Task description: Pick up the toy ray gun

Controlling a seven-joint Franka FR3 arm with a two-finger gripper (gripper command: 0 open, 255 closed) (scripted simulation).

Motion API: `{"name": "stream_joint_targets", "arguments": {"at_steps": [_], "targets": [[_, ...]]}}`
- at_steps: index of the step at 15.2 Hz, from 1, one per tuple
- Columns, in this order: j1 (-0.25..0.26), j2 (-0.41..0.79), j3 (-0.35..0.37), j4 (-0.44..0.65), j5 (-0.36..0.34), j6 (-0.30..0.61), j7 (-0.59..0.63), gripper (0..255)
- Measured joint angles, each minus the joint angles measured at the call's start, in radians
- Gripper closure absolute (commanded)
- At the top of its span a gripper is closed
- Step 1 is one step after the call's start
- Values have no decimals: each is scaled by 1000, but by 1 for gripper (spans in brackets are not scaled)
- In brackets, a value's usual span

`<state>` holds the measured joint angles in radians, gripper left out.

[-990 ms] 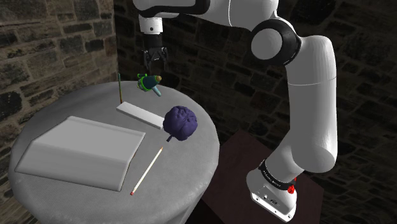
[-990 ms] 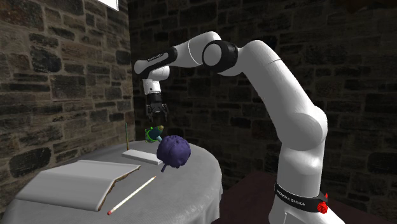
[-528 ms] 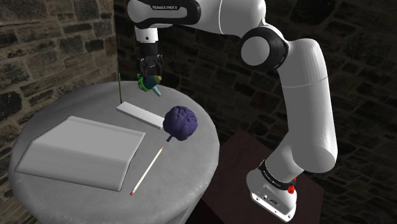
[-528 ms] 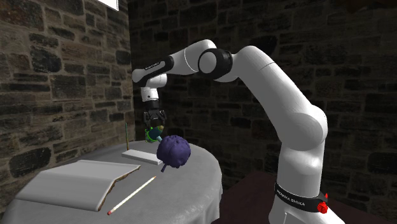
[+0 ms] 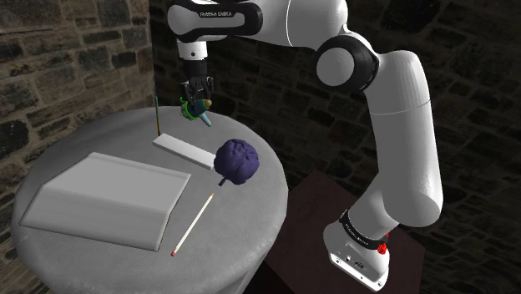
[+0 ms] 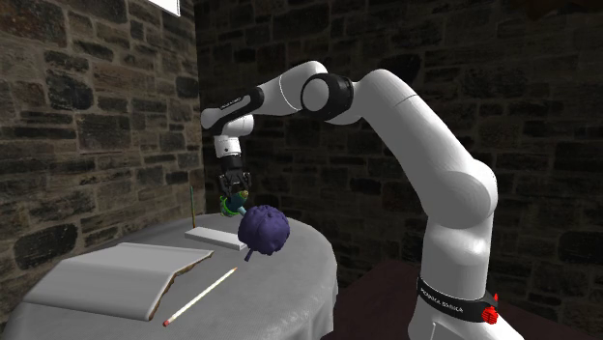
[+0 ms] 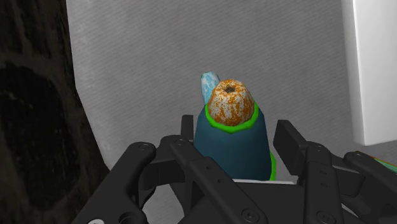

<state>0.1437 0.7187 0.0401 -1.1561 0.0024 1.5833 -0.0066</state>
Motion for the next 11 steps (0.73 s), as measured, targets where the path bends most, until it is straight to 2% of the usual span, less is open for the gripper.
{"name": "stream_joint_targets", "arguments": {"at_steps": [5,11], "targets": [[0,1,0,1,0,0,0,255],[0,-9,0,47,0,-56,1,255]]}}
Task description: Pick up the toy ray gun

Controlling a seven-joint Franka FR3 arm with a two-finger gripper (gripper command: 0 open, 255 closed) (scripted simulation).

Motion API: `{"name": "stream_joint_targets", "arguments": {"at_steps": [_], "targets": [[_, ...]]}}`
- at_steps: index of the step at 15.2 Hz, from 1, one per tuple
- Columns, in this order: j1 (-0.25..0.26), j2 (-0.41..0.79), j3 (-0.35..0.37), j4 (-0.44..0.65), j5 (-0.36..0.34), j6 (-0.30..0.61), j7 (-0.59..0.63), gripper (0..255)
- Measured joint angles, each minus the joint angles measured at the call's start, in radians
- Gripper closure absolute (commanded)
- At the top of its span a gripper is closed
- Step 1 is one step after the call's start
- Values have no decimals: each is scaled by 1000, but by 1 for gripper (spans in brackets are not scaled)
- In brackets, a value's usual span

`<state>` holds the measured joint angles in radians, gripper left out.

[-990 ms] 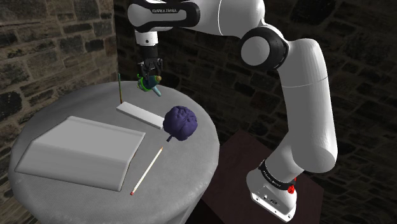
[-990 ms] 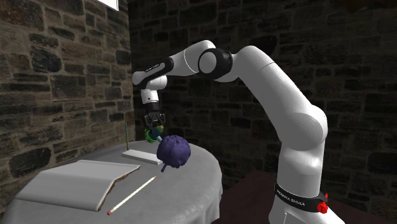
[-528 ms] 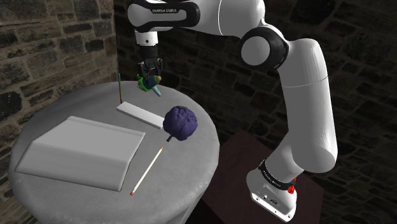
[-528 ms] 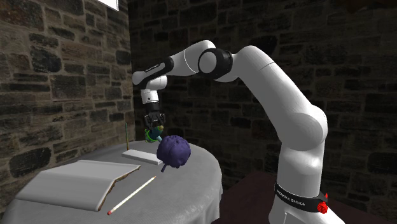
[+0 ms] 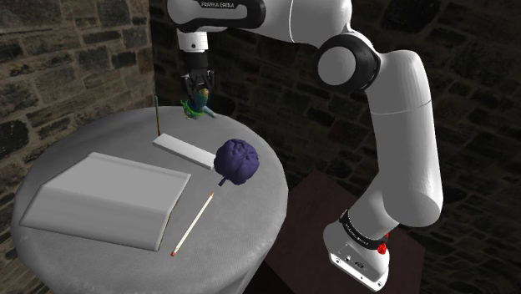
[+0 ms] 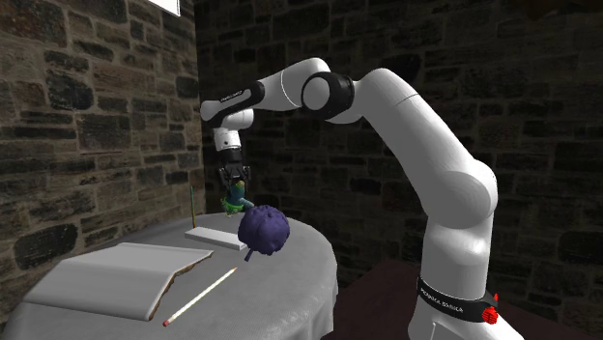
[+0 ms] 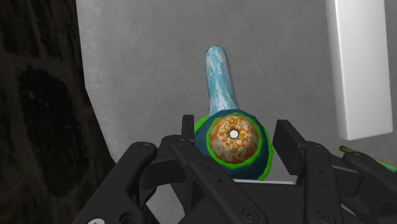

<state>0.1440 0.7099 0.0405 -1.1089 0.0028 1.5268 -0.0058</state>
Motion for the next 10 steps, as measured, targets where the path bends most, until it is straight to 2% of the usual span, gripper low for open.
{"name": "stream_joint_targets", "arguments": {"at_steps": [10], "targets": [[1,10,0,148,0,-138,2,255]]}}
